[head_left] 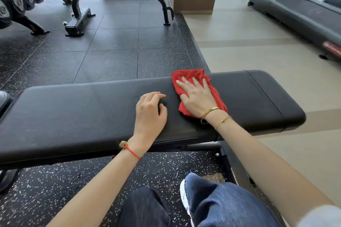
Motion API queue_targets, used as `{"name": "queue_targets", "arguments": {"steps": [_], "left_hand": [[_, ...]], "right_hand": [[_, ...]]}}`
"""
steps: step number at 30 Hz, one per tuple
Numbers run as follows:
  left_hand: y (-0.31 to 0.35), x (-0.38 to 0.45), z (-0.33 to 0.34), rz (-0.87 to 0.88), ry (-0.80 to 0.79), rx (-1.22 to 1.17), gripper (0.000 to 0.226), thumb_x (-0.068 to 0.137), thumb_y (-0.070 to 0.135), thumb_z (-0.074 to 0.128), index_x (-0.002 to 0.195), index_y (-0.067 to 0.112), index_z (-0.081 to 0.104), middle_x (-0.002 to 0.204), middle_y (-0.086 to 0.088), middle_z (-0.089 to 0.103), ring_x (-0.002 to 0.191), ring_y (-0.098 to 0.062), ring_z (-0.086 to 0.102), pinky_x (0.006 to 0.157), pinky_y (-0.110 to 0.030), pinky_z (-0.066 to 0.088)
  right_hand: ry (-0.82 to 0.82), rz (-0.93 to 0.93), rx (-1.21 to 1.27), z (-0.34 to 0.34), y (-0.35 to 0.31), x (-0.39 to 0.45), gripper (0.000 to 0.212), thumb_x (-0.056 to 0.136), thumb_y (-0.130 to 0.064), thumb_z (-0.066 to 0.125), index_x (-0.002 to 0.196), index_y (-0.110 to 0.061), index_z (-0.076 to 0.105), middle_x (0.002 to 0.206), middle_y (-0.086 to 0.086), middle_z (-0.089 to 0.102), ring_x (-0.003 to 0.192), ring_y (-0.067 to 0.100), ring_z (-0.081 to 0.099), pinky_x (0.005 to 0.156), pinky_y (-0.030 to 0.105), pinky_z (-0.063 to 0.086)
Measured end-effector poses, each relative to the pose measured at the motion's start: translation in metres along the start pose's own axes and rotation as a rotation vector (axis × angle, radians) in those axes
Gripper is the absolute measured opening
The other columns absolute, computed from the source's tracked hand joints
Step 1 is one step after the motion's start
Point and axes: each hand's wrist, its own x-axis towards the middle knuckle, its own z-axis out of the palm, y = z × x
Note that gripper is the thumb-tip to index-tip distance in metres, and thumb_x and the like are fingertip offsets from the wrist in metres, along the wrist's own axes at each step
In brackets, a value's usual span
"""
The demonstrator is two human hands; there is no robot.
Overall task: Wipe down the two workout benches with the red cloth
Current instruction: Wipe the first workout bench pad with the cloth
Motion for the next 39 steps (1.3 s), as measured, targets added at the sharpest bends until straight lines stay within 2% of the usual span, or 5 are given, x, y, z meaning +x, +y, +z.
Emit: {"name": "queue_targets", "arguments": {"steps": [21,27,30,34,39], "left_hand": [[-0.111,-0.025,-0.102,-0.185,0.140,0.309,0.028,0.090,0.014,0.062,0.117,0.012,0.067,0.126,-0.008,0.063,0.124,-0.030,0.050,0.104,-0.048,0.037],[-0.113,-0.032,-0.104,-0.186,0.136,0.305,0.031,0.091,0.014,0.059,0.120,0.012,0.066,0.128,-0.007,0.062,0.126,-0.027,0.050,0.111,-0.045,0.035],[-0.112,-0.033,-0.104,-0.187,0.137,0.311,0.031,0.091,0.014,0.059,0.121,0.013,0.065,0.129,-0.006,0.061,0.126,-0.026,0.049,0.112,-0.044,0.034],[-0.112,-0.034,-0.104,-0.182,0.145,0.334,0.032,0.091,0.014,0.058,0.122,0.012,0.065,0.129,-0.006,0.062,0.126,-0.026,0.050,0.111,-0.043,0.034],[-0.111,-0.035,-0.102,-0.186,0.155,0.347,0.032,0.091,0.016,0.058,0.123,0.012,0.065,0.130,-0.006,0.061,0.127,-0.026,0.050,0.112,-0.043,0.035]], "right_hand": [[-0.092,-0.351,0.109,0.023,-0.125,-0.013,0.056,0.098,-0.038,0.034,0.153,-0.036,0.020,0.162,-0.011,0.011,0.151,0.021,0.002,0.120,0.044,-0.012],[-0.169,-0.362,0.282,0.017,-0.131,-0.011,0.054,0.101,-0.038,0.032,0.153,-0.032,0.019,0.162,-0.011,0.011,0.150,0.015,0.000,0.120,0.039,-0.012],[-0.013,-0.320,0.486,0.006,-0.121,-0.012,0.055,0.101,-0.029,0.042,0.152,-0.018,0.025,0.161,-0.001,0.018,0.150,0.014,0.010,0.122,0.033,0.000],[0.041,-0.113,0.094,0.003,-0.097,-0.016,0.075,0.094,-0.052,0.044,0.152,-0.010,0.022,0.162,0.008,0.014,0.149,0.028,0.009,0.122,0.041,0.005],[-0.032,-0.075,0.119,0.007,-0.094,-0.018,0.075,0.092,-0.057,0.046,0.144,-0.003,0.037,0.159,0.014,0.021,0.148,0.029,0.015,0.121,0.042,0.010]]}}
